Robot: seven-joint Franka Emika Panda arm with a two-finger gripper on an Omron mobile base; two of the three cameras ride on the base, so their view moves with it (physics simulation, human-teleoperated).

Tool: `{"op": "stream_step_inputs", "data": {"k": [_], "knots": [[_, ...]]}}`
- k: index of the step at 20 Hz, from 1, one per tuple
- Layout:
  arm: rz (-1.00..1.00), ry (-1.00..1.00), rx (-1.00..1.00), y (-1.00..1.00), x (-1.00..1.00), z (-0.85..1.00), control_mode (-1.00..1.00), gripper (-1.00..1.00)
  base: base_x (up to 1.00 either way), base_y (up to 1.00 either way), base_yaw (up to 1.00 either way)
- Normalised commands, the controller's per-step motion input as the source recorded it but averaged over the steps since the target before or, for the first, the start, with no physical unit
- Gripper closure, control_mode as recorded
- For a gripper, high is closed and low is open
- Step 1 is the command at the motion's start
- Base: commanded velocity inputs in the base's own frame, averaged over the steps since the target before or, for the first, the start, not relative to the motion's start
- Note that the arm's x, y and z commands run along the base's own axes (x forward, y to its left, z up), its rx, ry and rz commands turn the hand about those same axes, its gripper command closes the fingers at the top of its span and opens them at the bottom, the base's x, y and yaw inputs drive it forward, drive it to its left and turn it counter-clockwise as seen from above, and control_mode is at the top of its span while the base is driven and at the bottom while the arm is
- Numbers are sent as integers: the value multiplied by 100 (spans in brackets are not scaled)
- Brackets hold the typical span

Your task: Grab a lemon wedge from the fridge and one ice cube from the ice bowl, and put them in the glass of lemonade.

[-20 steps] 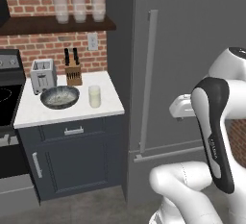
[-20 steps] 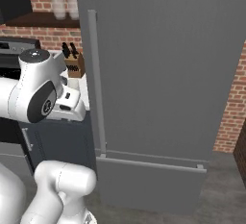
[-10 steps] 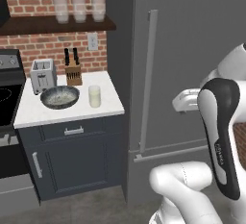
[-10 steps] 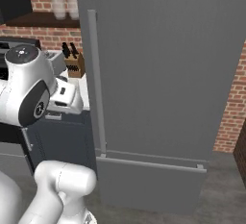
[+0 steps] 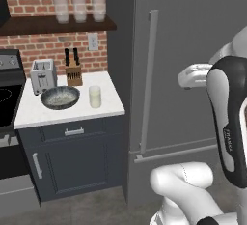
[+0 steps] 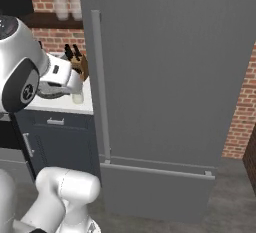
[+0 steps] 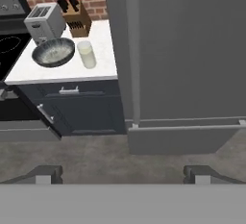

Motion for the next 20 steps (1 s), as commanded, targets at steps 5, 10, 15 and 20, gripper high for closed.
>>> {"op": "stream_step_inputs", "data": {"k": [5, 10, 15, 20], "knots": [[-14, 1, 0, -3, 39, 7, -100, -100, 0, 0, 0], [0, -14, 1, -3, 8, -23, -100, -100, 0, 0, 0], [0, -13, 0, 1, 74, -60, -100, -100, 0, 0, 0], [0, 8, -3, 5, 100, -21, -100, -100, 0, 0, 0]]}}
